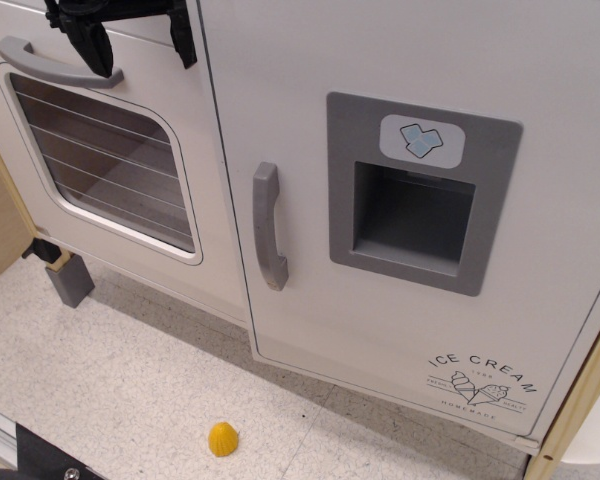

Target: Open fridge

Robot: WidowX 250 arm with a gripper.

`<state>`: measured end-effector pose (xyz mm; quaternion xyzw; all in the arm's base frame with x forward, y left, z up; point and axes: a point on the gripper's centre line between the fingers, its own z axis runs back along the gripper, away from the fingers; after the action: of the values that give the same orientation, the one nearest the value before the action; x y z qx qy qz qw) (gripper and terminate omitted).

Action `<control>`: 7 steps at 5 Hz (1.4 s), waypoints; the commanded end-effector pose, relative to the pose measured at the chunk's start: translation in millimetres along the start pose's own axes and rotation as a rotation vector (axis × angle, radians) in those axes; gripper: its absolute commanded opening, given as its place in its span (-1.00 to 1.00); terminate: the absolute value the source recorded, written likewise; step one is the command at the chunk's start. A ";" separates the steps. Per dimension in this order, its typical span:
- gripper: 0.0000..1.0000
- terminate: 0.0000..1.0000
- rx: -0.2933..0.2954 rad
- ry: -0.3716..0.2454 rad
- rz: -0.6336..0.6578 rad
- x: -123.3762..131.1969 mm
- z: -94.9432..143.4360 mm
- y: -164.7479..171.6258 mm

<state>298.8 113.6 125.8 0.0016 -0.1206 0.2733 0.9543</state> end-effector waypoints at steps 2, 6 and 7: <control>1.00 -1.00 -0.027 0.077 -0.330 -50.0 43.8 16.5; 1.00 -1.00 -0.018 0.119 -0.539 -124.5 52.7 -14.3; 1.00 -1.00 -0.023 0.127 -0.597 -147.6 59.3 -19.9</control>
<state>177.5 7.7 140.8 0.0057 -0.0457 -0.0230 0.9987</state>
